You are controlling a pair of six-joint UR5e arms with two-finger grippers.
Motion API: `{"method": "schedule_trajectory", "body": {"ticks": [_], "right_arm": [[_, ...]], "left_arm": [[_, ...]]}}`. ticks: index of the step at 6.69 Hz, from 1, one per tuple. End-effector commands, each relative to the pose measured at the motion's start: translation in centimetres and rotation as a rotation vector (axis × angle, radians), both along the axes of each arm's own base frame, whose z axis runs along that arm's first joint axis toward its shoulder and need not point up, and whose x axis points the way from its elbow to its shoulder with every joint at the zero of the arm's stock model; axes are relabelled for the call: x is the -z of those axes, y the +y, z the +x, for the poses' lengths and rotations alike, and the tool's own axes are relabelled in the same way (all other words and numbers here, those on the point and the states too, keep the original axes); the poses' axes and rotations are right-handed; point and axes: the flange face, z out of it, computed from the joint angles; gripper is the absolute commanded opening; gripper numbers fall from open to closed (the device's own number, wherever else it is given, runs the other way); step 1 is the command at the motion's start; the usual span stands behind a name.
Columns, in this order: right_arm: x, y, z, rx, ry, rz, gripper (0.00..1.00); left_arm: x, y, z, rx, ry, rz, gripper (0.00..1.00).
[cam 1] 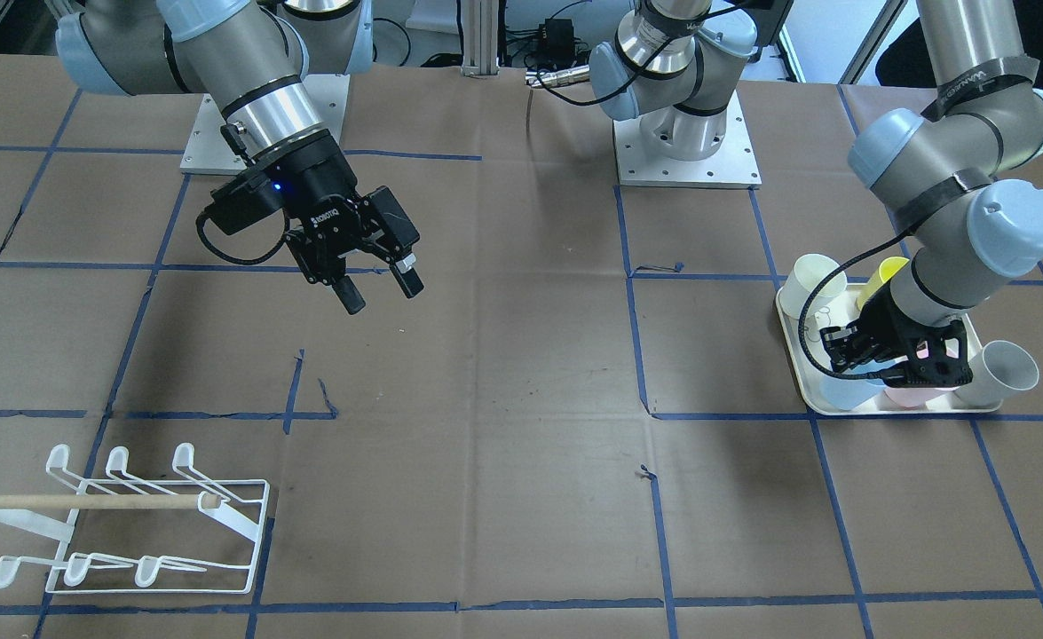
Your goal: Transfer IKEA cup to right arm and place on rack
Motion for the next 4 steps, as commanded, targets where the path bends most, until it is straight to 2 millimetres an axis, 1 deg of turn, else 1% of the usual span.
{"method": "schedule_trajectory", "body": {"ticks": [1,2,3,4], "right_arm": [[0.3,2.0,0.2,0.133,-0.199,0.001,1.0],[-0.3,2.9,0.4,0.15,-0.27,-0.041,1.0],[-0.9,3.2,0.4,0.167,-0.316,-0.088,1.0],[-1.1,3.2,0.5,0.176,-0.361,-0.141,1.0]], "left_arm": [[-5.0,-1.1,-0.3,0.016,0.001,0.0,0.0],[-9.4,-2.9,-0.5,0.028,0.007,0.014,0.0],[-13.7,-4.7,-1.9,0.057,0.011,0.024,0.0],[-16.2,-6.4,-4.3,0.086,0.008,0.015,0.0]]}}
